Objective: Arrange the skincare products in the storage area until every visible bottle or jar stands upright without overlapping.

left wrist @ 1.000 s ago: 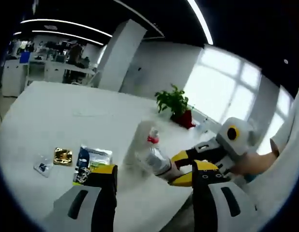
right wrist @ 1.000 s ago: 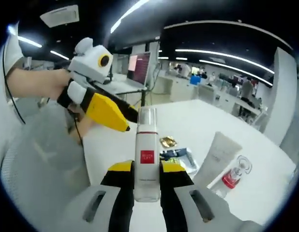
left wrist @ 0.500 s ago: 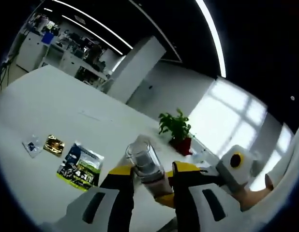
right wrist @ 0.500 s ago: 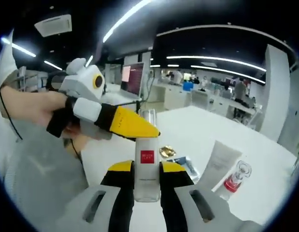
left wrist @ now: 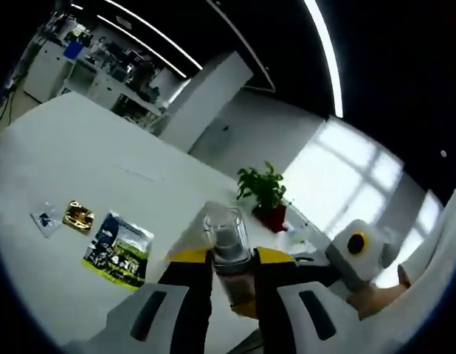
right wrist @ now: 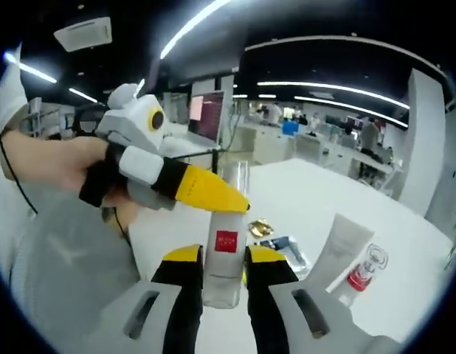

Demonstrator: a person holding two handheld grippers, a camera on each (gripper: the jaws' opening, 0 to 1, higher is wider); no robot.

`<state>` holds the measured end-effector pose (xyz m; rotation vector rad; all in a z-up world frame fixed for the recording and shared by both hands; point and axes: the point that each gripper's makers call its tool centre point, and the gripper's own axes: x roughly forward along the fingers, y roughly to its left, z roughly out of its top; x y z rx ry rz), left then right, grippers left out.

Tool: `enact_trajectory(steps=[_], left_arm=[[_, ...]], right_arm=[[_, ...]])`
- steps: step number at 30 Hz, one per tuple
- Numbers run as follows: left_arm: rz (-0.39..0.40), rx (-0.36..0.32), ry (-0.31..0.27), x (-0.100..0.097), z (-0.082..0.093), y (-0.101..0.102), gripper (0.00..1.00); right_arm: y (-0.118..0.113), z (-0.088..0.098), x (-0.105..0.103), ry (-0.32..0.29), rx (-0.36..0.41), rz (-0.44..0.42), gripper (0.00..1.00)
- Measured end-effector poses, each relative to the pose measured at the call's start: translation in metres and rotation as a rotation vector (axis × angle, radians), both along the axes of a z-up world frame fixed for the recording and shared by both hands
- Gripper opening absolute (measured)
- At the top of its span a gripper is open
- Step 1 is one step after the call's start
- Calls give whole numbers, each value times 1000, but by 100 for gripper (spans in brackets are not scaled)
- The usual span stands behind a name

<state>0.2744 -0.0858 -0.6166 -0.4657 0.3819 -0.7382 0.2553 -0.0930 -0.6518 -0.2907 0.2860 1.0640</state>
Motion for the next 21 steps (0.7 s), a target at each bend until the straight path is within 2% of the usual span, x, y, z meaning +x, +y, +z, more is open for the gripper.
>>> enact_trajectory(steps=[2,3,4,6,10,12,15,16,19,21], left_arm=[[-61,101,-56,-3,3,-3,16],[-90,146,-82,-4,4,-3,16],[-130,217,-123,-5,5,-3,15],[-176,281,-166,-7,7,-3,15],[-283,291,-207,-14,18,-8,15],[-339,307,-218,-19,20,-11,15],[-407,338,-265,-24,22,-16,15],[-431,337,-281,-27,24,-20,15],[-498,344,-348,-38,30,-34,15],[-536,331,-367,-45,33,-44,15]], right_arm=[[-2,1,-4,18,16,22,22],[0,1,-9,35,25,62,22],[-1,2,-9,35,25,64,22],[-2,5,-9,23,30,87,21],[-6,2,-12,54,30,155,23],[-7,4,-11,51,39,174,27],[-7,8,-14,75,74,214,30],[-6,10,-22,108,96,254,30],[-8,9,-23,106,96,284,30],[-8,10,-25,107,102,299,33]])
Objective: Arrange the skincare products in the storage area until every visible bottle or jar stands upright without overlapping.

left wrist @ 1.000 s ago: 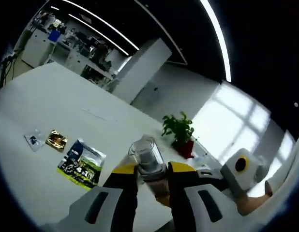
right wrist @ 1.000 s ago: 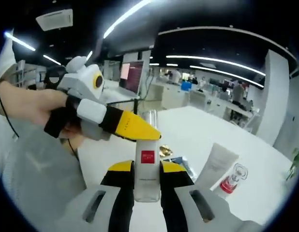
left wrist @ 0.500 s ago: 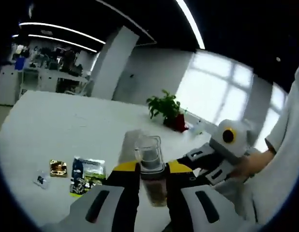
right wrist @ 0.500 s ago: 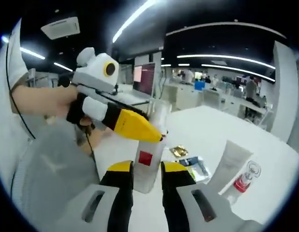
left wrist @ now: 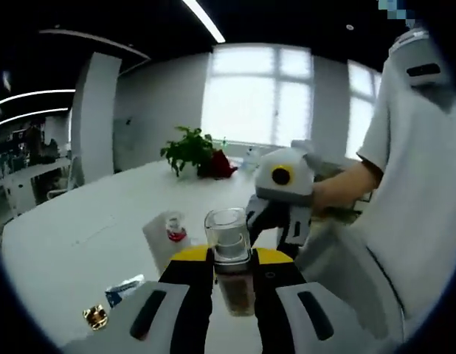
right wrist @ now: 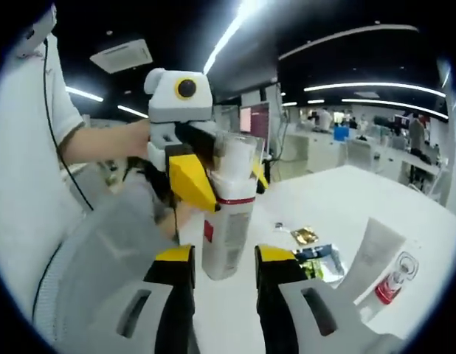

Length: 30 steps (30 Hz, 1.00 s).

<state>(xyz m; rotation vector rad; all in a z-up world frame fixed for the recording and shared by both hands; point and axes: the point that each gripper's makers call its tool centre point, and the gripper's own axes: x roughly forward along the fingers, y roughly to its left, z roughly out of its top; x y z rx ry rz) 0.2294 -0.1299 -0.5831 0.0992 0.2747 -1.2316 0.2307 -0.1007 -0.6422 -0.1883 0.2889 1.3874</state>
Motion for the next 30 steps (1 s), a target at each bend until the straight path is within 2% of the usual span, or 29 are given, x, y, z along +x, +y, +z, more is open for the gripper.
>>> enact_trajectory(steps=[3,7,11,15,19,30], left_arm=[[-42,22,-8,-5,-4,-10,15],[-82,59,-33,-6,-15,-17,15],[-121,65,-37,-4,-24,-21,15],[-150,90,-45,-3,-36,-23,15],[-155,93,-35,2,-47,-26,15],[-161,209,-16,18,-96,-26,15]], right_arm=[[-2,1,-1,6,18,16,34],[-8,-6,-2,-3,1,39,24],[-13,-15,-6,-4,-16,52,21],[-23,-29,1,-46,-85,47,20],[-26,-41,6,-55,-125,51,20],[-25,-88,19,-40,-215,41,20]])
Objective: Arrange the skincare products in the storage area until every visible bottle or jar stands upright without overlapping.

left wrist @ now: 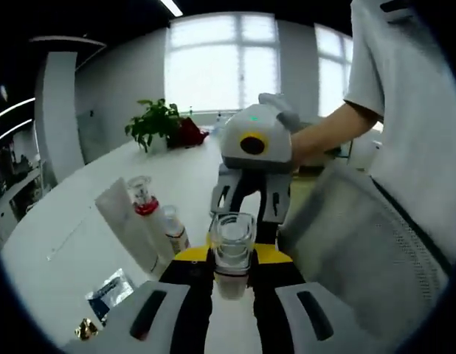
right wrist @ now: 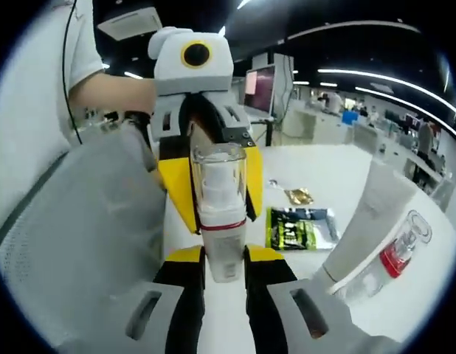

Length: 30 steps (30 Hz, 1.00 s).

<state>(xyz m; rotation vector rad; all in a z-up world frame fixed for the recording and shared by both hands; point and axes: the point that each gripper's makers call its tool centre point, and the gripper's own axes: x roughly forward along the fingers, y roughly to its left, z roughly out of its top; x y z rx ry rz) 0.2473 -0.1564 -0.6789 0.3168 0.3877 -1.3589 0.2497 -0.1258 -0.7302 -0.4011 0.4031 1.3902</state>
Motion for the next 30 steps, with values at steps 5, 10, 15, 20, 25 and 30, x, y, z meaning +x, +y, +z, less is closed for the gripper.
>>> enact_trajectory(steps=[5,10,15,20,25,30], left_arm=[[-9,53,-1,6,-29,-1,15],[-8,77,18,12,-50,-2,15],[-21,100,25,15,-64,-7,15],[-24,98,26,18,-68,-11,15],[-12,74,35,26,-68,-11,15],[-4,56,32,33,-67,-12,15]], right_arm=[[-2,-26,5,9,-43,-10,20],[-6,-47,9,33,-70,-39,20],[-11,-63,12,47,-88,-66,20],[-18,-66,16,51,-101,-73,20],[-20,-64,23,51,-98,-84,20],[-21,-65,32,47,-100,-99,21]])
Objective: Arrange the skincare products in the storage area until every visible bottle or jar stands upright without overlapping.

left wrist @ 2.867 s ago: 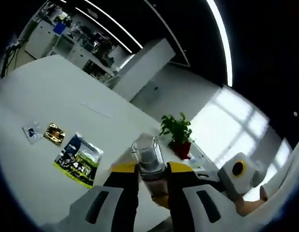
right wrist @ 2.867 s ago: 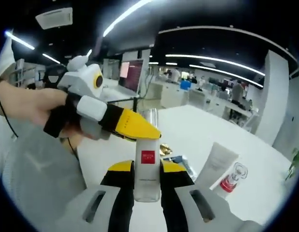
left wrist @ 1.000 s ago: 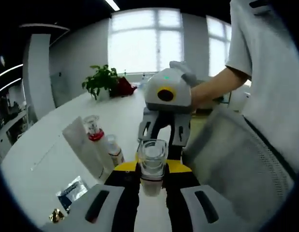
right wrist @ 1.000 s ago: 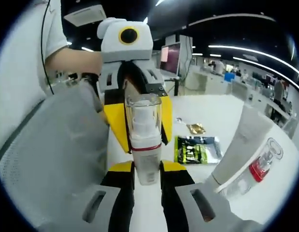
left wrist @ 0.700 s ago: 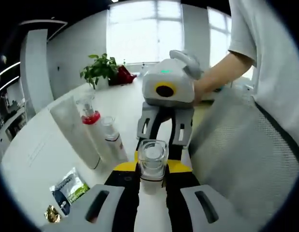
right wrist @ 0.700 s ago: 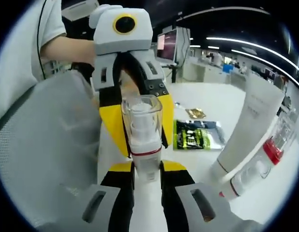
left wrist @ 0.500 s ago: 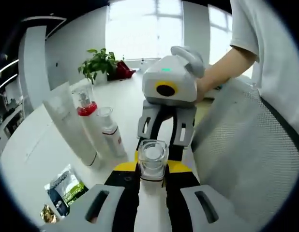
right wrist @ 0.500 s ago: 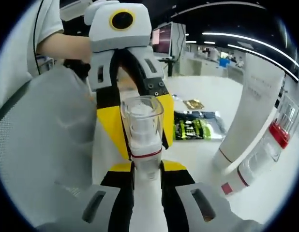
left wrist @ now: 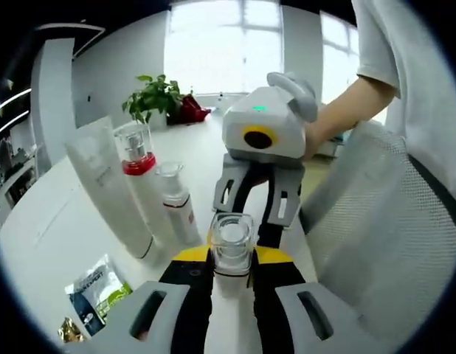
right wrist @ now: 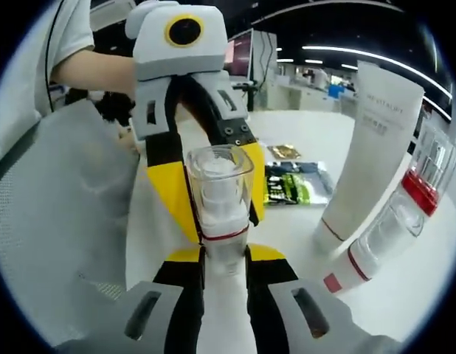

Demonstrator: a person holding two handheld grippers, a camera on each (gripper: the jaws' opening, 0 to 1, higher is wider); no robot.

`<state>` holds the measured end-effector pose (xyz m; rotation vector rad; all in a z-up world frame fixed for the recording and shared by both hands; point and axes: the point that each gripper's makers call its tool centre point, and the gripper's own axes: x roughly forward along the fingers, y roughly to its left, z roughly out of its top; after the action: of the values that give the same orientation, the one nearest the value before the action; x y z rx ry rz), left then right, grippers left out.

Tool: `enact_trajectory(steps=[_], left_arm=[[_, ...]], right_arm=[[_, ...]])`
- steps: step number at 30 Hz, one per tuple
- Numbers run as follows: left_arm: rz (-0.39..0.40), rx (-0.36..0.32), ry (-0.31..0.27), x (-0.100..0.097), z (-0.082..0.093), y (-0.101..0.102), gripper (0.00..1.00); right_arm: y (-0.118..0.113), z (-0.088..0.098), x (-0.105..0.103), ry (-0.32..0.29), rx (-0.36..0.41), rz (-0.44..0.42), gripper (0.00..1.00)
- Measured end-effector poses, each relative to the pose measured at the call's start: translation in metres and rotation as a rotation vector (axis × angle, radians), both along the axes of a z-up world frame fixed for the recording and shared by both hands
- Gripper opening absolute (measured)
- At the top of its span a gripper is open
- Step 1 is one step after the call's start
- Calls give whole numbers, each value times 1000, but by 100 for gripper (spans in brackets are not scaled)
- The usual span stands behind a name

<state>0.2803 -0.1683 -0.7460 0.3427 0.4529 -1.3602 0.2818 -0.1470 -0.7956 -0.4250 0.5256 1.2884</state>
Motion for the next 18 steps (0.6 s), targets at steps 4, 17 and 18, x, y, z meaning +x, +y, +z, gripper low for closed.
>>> enact_trajectory(steps=[4,17,18], left_arm=[[6,-16,3,7,0,-2,15],[-7,-24,-30,28,3,-13,15],[-9,-24,-33,28,4,-14,15]], right_arm=[[-4,-4,4,6,-12,-38,25],[-27,-6,-5,49,1,-128,42],[-29,-6,-6,53,1,-138,43]])
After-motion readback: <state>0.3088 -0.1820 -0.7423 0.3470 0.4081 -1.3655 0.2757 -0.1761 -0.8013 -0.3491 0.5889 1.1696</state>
